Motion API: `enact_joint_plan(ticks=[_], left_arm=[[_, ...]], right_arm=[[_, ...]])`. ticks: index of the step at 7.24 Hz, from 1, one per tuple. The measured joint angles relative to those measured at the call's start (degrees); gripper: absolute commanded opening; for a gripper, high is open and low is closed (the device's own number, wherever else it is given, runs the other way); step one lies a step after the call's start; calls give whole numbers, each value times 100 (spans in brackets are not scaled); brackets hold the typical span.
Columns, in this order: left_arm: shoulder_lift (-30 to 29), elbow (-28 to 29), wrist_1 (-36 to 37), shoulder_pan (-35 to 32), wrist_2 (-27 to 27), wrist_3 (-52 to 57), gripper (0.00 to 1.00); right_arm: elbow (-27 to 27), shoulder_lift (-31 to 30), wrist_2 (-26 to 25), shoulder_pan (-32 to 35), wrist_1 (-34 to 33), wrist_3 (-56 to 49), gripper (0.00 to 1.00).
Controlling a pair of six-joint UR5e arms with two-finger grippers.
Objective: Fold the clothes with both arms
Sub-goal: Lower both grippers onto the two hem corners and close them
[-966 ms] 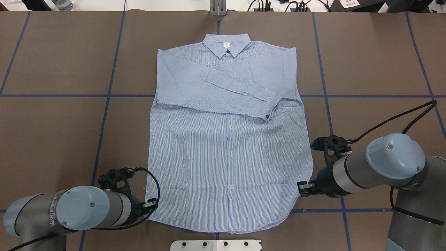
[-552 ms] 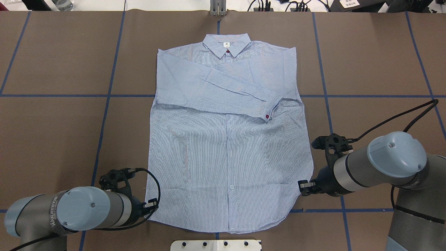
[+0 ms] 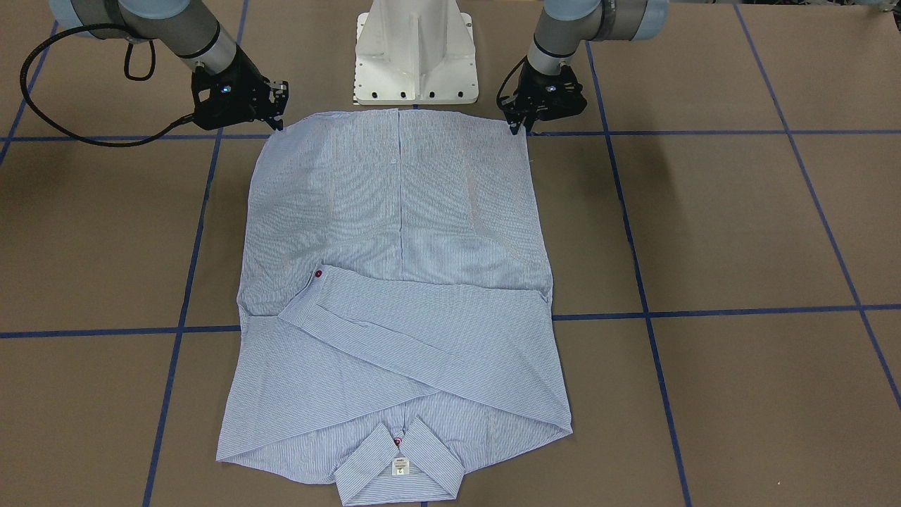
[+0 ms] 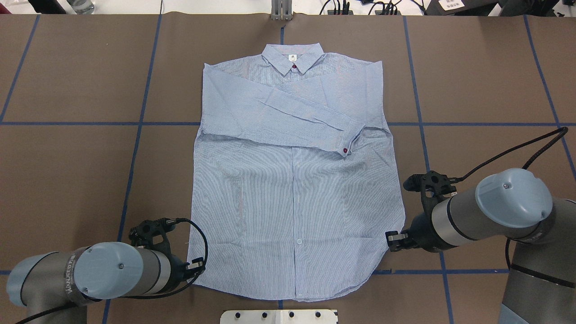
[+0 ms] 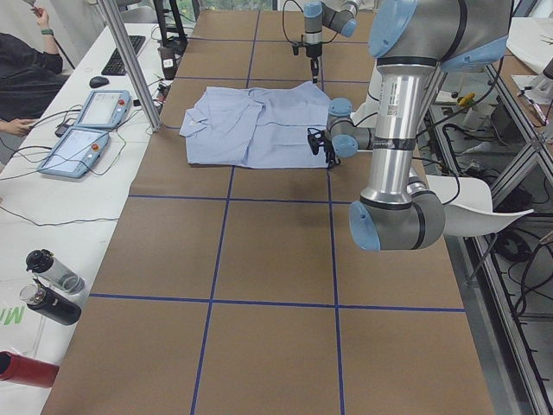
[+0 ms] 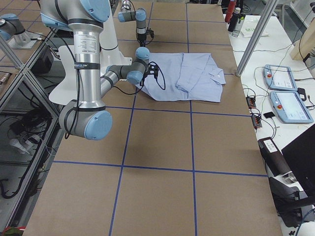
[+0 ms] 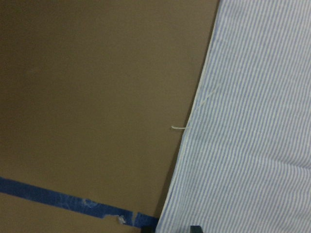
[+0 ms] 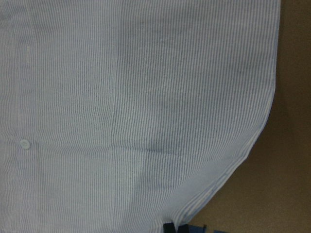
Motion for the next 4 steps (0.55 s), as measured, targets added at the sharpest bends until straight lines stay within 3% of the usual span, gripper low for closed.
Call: enact_joint_plan(ticks=[1,4], left_arm=[[0,6,0,5,0,0,29],[-4,21,0,11,0,0,0]], right_arm=[[0,-3,0,8,0,0,0],[-2,-4,0,19,0,0,0]])
